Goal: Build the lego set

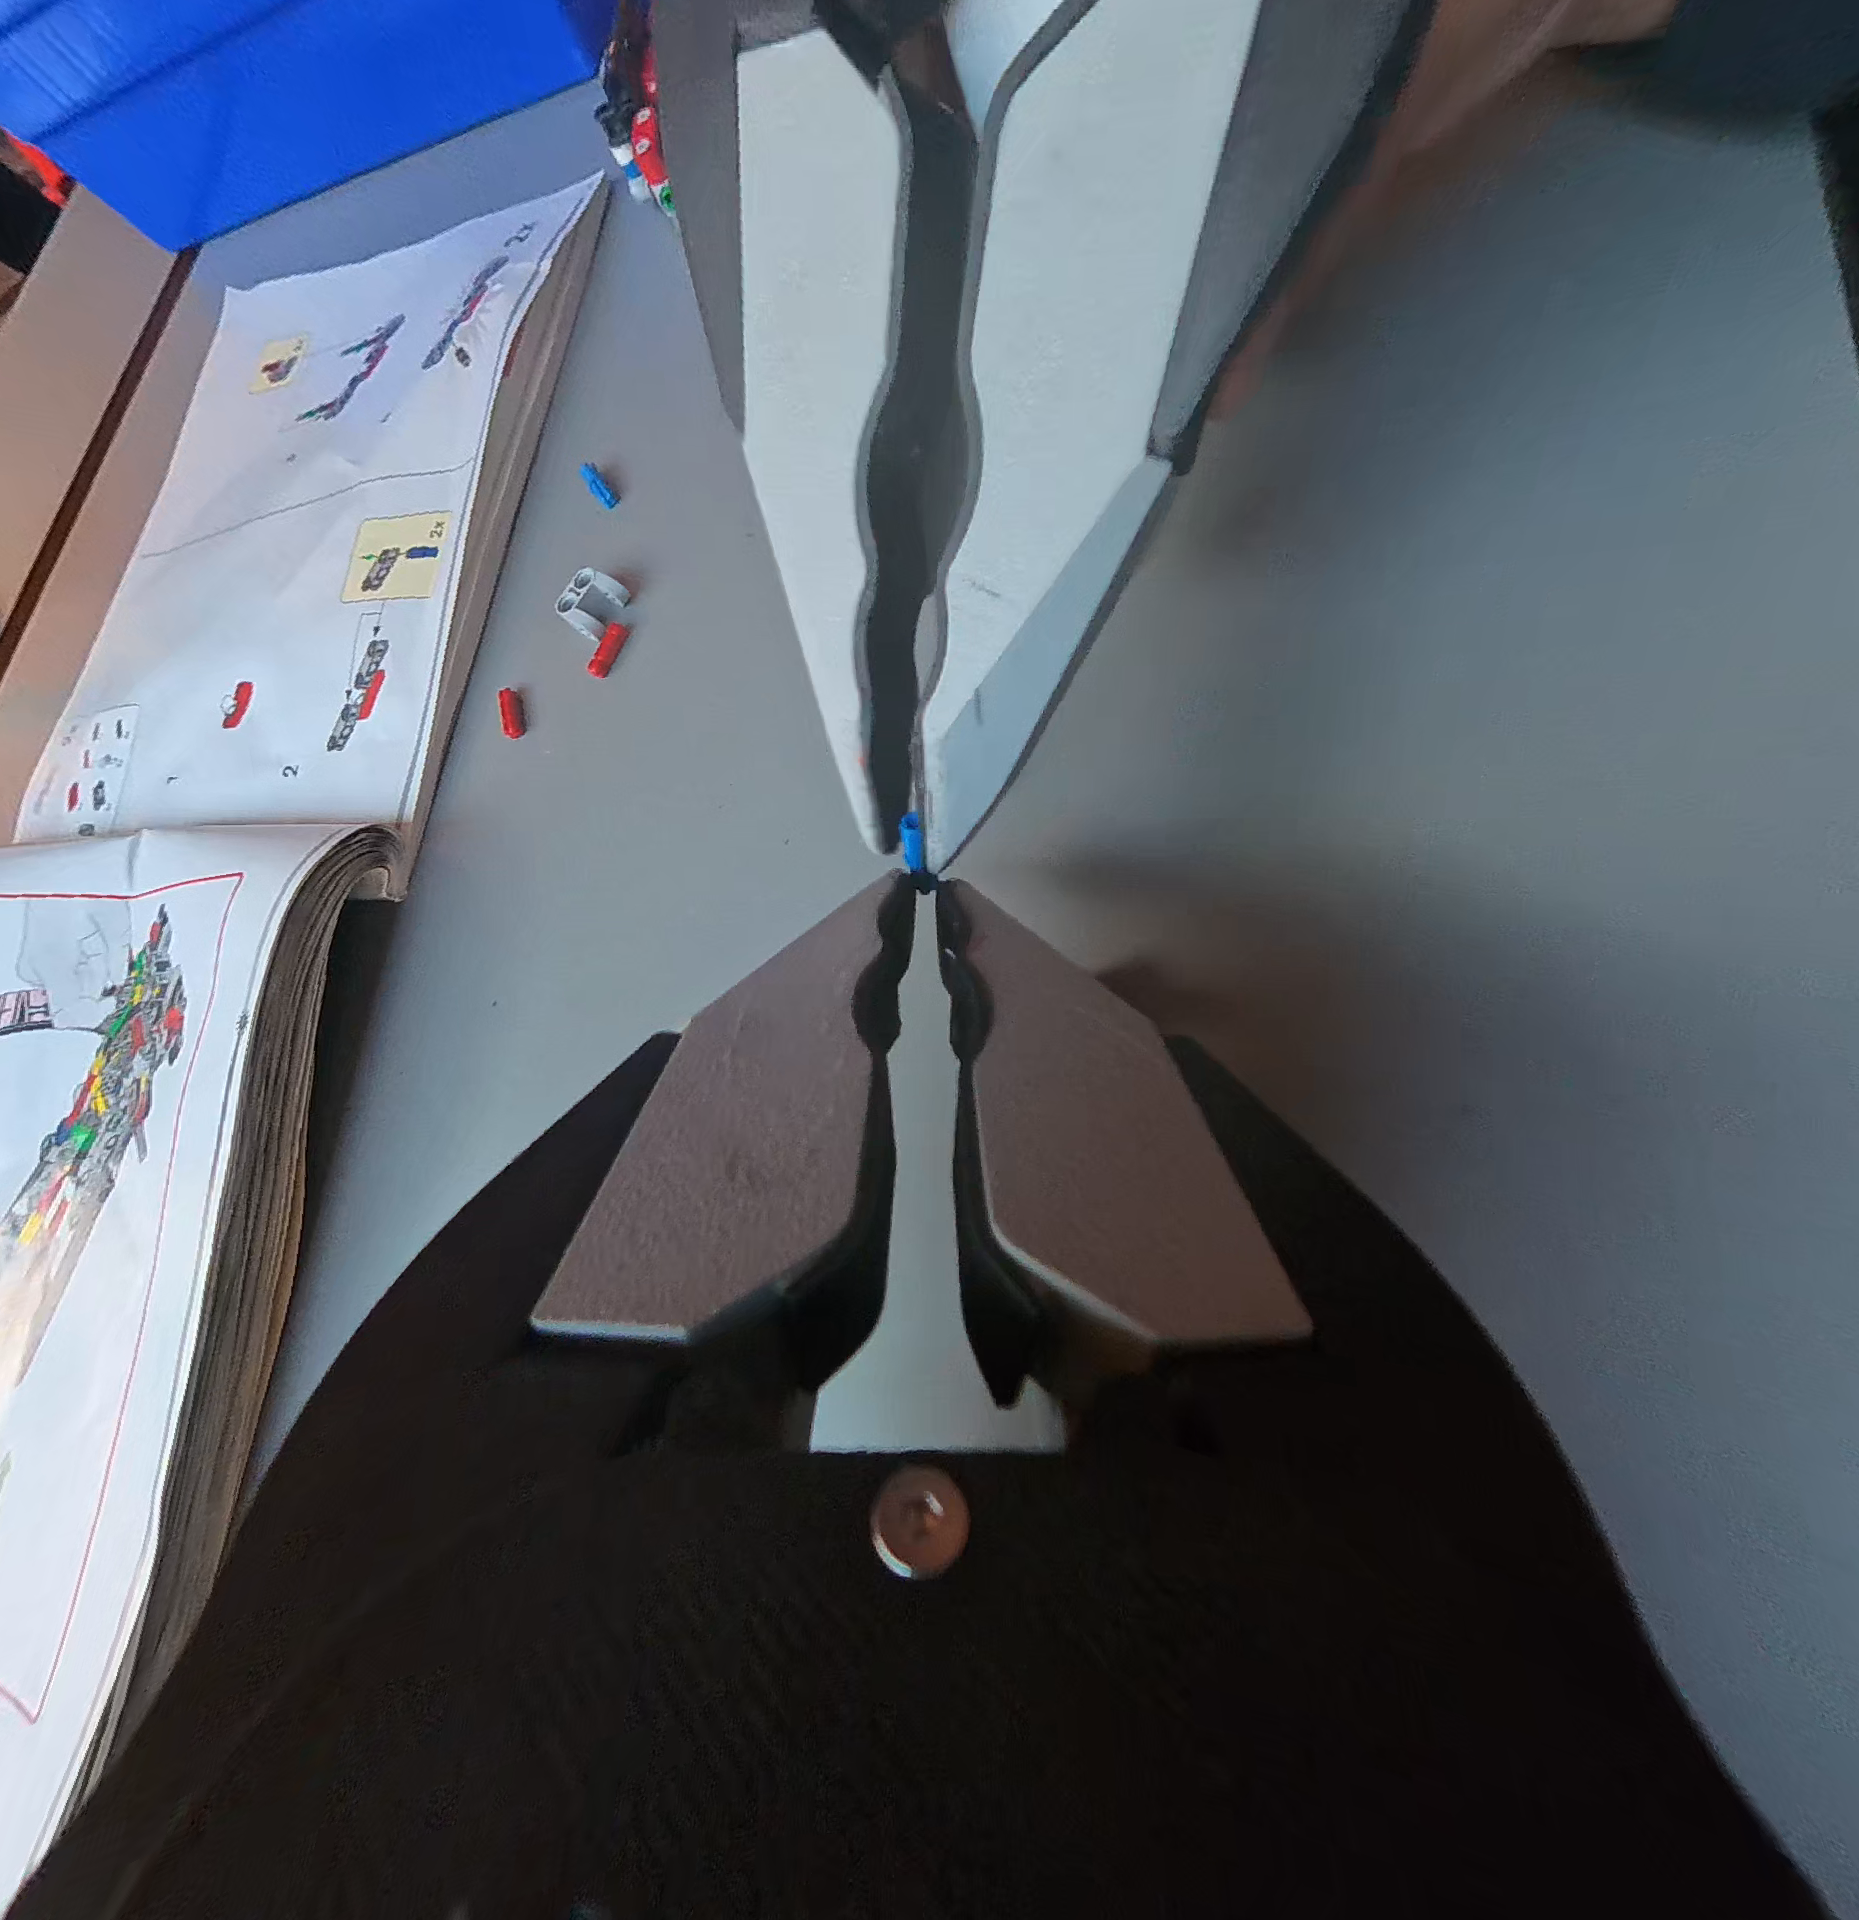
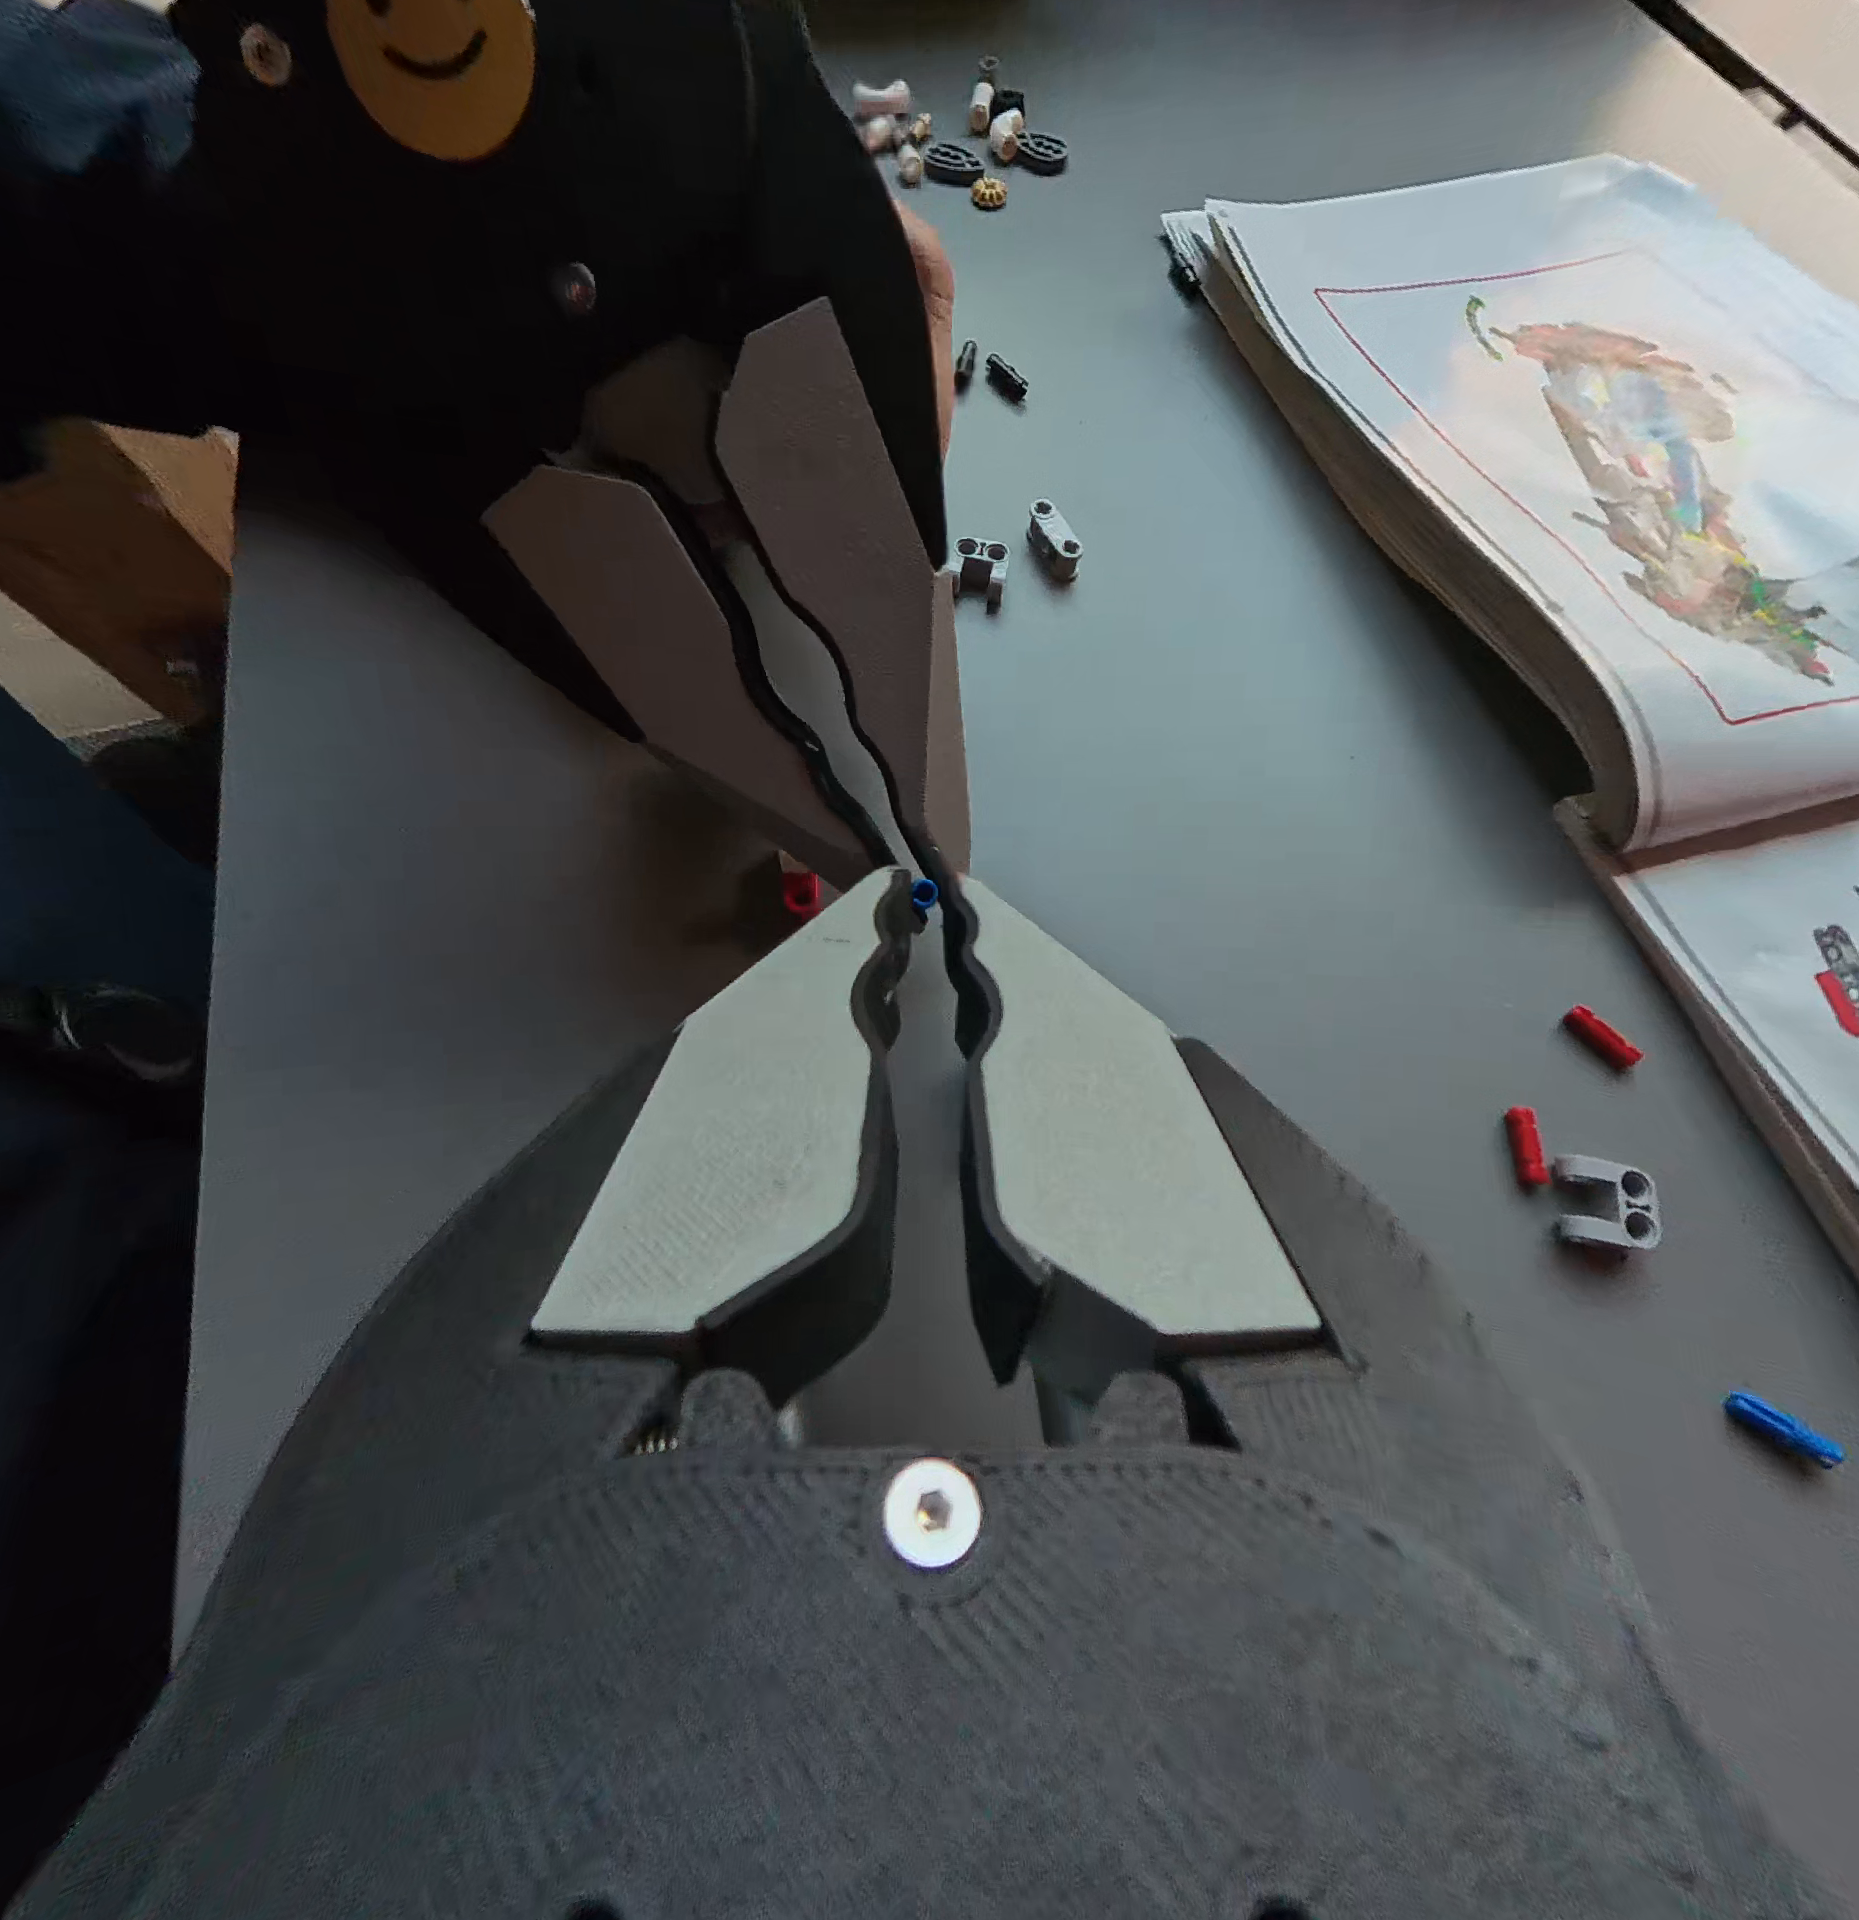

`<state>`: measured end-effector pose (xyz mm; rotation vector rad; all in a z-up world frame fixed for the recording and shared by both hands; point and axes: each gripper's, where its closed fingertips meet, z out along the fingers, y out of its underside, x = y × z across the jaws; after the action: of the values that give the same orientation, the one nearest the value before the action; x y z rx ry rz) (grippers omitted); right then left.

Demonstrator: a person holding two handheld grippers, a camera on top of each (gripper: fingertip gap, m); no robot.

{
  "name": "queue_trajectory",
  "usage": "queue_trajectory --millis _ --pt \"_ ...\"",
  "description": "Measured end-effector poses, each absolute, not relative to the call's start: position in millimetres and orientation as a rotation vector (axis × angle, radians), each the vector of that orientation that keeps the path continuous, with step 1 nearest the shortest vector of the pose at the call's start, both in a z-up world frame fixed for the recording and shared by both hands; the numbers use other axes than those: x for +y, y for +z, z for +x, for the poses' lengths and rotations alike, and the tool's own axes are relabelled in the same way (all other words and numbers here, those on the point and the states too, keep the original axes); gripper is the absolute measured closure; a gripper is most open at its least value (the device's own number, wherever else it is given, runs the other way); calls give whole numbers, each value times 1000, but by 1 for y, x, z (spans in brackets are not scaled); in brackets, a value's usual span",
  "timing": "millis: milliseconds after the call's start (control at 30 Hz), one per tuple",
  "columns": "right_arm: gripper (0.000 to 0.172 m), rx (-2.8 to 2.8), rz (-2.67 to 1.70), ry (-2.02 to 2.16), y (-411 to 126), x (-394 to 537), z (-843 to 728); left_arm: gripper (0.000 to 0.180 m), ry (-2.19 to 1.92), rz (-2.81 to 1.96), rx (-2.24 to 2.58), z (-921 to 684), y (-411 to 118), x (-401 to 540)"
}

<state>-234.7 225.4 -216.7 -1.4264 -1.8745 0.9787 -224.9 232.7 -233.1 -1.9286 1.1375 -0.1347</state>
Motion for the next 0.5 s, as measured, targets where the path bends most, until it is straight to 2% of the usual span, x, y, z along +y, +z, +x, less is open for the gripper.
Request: queue_trajectory --millis 333,500 --pt "170 -1843 -1427 1098 -207 227 -227 177 -235 -1937 1061 -224 -226 234" --pt "171 -1831 -1616 1086 -213 251 -215 173 -292 -1997 1063 -225 -232 237"
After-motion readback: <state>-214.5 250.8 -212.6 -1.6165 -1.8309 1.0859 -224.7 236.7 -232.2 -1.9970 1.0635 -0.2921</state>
